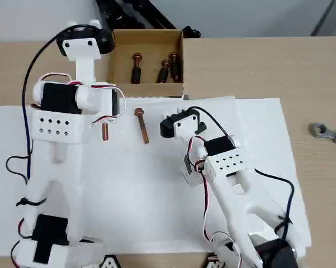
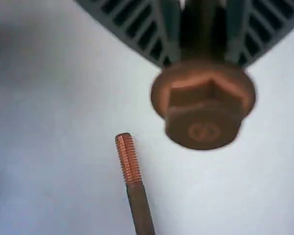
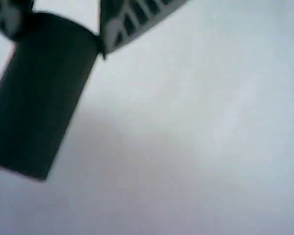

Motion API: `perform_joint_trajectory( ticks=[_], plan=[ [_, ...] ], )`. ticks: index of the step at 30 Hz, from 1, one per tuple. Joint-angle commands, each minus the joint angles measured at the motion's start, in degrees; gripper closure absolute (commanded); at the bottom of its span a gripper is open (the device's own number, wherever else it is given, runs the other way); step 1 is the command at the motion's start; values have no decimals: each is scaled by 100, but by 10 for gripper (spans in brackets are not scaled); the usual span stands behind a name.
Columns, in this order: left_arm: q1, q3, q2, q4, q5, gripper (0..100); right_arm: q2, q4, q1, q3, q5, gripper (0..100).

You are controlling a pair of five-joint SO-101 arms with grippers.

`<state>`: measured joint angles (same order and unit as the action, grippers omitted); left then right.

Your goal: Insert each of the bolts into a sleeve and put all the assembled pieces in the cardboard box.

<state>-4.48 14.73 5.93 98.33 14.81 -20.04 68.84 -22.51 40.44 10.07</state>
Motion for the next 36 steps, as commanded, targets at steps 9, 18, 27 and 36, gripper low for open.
perform_joint_trajectory(
  ticks=[9,18,27,36],
  plan=[
    [9,13,299,-105,-44,994,-163,-75,-40,-413,9,843],
    [9,13,290,-114,-44,994,-145,-127,-40,-413,9,820],
    [9,13,290,-88,-44,994,-110,-989,-48,-229,-1503,794],
    [9,4,290,-88,-44,994,-101,-681,-514,-62,-3024,794]
  ],
)
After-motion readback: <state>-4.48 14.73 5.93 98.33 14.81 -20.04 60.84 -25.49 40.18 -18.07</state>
